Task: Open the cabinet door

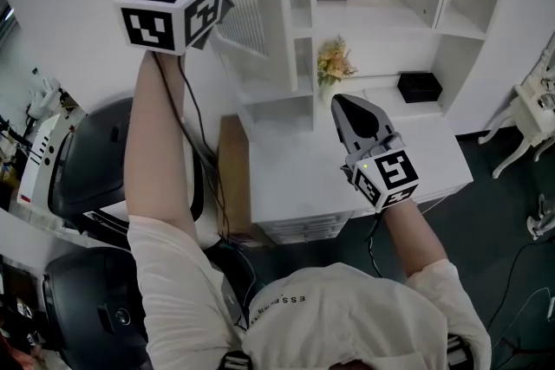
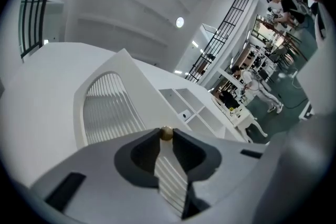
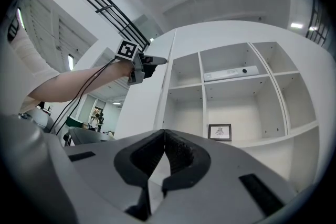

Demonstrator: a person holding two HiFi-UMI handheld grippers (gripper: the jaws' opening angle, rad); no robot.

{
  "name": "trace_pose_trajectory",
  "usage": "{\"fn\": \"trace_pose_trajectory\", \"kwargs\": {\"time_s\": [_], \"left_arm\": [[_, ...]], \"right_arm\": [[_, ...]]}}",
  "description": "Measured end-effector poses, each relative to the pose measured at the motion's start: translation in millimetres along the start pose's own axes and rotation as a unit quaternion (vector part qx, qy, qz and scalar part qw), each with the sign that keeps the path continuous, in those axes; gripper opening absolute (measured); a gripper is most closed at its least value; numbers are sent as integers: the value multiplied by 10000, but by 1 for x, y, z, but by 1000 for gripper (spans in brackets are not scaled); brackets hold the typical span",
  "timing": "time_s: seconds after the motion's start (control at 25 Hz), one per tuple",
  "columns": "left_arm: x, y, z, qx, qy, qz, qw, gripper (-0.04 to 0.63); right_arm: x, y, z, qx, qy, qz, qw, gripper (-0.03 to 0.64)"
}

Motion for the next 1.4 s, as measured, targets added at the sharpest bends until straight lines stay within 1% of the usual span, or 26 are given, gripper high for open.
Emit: {"fn": "trace_pose_trajectory", "kwargs": {"time_s": [0.16, 0.32, 0.44, 0.56, 0.76, 1.04, 1.28, 1.4], "left_arm": [[26, -3, -9, 106, 10, 123, 9999, 75], [60, -3, -23, 359, -40, 273, 9990, 77], [83, 0, -35, 494, -40, 289, 9984, 77], [102, 1, -47, 485, -96, 280, 9984, 75], [128, 8, -63, 433, -318, 283, 9982, 64], [146, 13, -80, 604, -344, 276, 9972, 64], [167, 25, -104, 889, -466, 335, 9944, 64], [168, 25, -103, 876, -408, 322, 9948, 64]], "right_arm": [[-9, -7, -23, -5, -88, 93, 9999, 15], [-18, -11, -49, 18, -238, 142, 9996, 15], [-26, -11, -68, -30, -298, 155, 9994, 15], [-32, -13, -87, -44, -372, 194, 9991, 15], [-40, -15, -111, -51, -473, 206, 9987, 15], [-43, -17, -126, -21, -440, 185, 9989, 15], [-46, -10, -131, -95, -405, 106, 9991, 15], [-48, -7, -136, -148, -413, 82, 9990, 15]]}}
Point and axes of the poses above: the fingertips, and each gripper's own axes: x backward along the fingers, z to its right, y out of its underside, the point moved 3 cm from there along x, backward along the fingers, and after that the axes turned 4 degrees about x, right-handed, at the moved point
